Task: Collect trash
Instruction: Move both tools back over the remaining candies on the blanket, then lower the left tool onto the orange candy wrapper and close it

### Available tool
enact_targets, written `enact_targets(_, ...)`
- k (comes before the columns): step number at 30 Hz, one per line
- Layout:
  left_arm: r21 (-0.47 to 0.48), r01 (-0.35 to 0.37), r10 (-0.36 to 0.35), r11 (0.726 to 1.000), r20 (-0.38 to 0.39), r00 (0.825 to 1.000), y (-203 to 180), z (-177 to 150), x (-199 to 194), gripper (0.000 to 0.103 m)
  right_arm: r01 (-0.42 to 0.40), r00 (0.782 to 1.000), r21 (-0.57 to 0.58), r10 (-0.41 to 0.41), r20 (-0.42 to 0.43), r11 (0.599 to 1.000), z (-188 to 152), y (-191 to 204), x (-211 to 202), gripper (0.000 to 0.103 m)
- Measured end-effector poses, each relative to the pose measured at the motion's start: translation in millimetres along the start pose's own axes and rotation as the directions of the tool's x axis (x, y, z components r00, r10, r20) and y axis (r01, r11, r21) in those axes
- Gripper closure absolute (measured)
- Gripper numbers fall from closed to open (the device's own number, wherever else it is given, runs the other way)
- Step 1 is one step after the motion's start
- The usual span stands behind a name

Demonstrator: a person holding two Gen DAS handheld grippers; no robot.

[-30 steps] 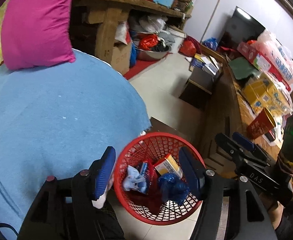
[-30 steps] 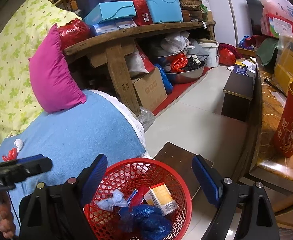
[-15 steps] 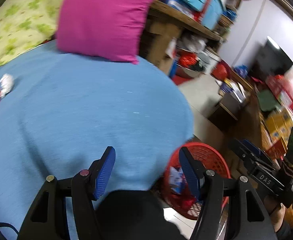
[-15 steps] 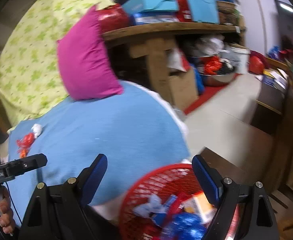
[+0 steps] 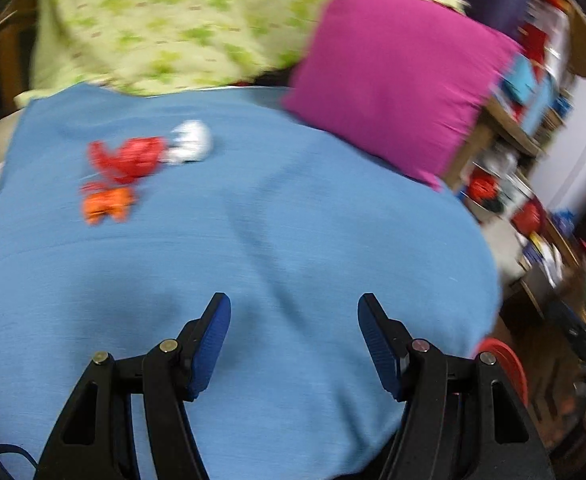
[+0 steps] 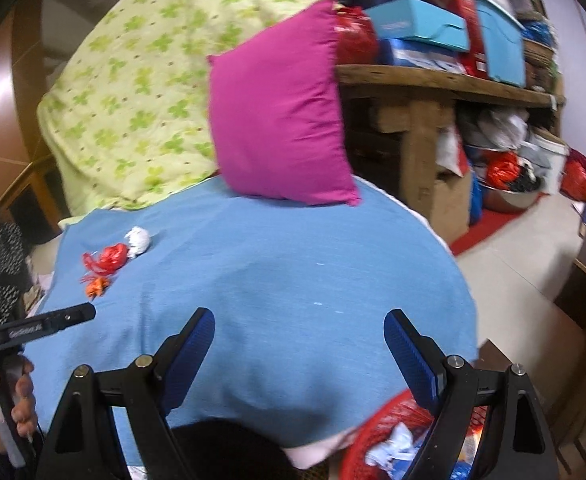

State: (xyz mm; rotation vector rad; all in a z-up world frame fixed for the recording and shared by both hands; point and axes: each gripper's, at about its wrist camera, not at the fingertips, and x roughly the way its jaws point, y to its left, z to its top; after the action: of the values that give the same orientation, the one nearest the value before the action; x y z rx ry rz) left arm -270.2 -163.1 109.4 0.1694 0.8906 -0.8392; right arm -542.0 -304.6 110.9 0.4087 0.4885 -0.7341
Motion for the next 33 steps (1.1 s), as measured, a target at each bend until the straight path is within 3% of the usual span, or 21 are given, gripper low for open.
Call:
enact_targets(7, -0.15, -0.11, 0.114, 0.982, 0.016, 0.993, 93.8, 14.9, 4.8, 0.035, -0.1, 0.995, -0.08, 0.099, -0.016, 0.992, 7.2, 59.5, 22.2, 0.014)
enact_targets(13, -0.217, -0.136, 0.142, 0.967, 0.013, 0.99, 139.1, 33.5, 22.2, 0.035, -0.186, 0.982, -0.14, 0.182, -0.041, 0.973, 8.4, 110.1, 45.2, 0.014)
enact_targets(21, -0.221, -0.164, 0.165, 0.961, -0.017, 0.986, 164.1, 60.2, 64.8, 0.035, -0.272, 0.962, -0.179, 0.261, -0.08, 0.946, 6.6, 163.4, 89.8, 0.014)
enact_targets(33, -0.18, -0.177, 0.169, 0.968, -0.055, 0.984, 181.9, 84.6, 112.8, 0.035, -0.333, 0.939, -0.167, 0.31, -0.149, 0.928, -11.2, 187.7, 126.4, 0.014)
